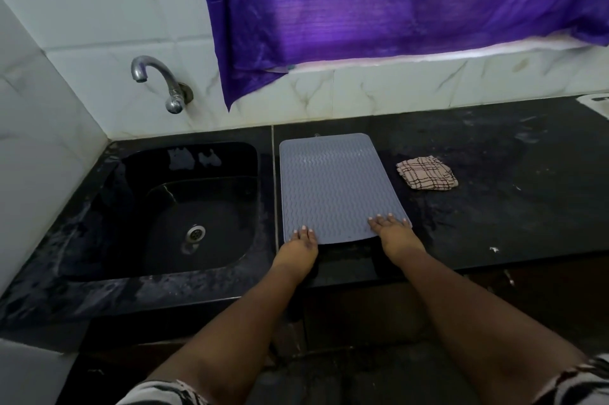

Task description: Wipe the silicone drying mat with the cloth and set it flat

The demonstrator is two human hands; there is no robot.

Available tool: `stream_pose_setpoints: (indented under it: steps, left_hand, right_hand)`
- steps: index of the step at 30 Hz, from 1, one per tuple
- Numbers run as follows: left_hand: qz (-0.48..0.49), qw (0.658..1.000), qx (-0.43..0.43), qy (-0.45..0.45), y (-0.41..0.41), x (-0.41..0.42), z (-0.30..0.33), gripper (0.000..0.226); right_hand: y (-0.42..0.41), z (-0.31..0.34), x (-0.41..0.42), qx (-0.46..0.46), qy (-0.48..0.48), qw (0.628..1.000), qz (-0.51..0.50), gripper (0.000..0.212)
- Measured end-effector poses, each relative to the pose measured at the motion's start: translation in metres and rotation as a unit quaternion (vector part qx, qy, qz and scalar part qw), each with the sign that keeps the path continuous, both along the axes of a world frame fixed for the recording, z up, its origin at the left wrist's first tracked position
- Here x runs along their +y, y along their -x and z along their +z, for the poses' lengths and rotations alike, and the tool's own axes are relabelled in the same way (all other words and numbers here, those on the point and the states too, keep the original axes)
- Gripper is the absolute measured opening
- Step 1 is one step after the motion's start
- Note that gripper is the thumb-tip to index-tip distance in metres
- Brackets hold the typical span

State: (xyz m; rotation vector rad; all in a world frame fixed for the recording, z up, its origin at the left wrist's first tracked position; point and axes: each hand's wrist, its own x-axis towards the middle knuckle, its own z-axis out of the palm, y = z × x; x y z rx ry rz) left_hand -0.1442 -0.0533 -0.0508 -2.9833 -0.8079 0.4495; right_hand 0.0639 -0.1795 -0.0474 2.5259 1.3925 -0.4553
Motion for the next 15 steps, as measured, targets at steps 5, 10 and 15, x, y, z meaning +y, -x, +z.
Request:
stream_pose_setpoints:
  steps: [5,10,15]
  left_hand:
    - [-0.024,1.000,0.020,0.000,0.005,0.001,0.003,0.060]
    - [-0.050,0.998,0.032,-0.017,0.011,-0.004,0.005,0.061]
    - [-0.044,0.999,-0.004,-0.009,0.016,-0.001,0.014,0.055]
  right_hand:
    - [-0.001,0.002,0.000,0.004,0.015,1.000,0.000,0.073]
    - [0.002,-0.004,-0.007,0.023,0.023,0.999,-0.002,0.083]
    - [0.016,0.004,-0.007,0.052,-0.007,0.998,-0.047,0.085]
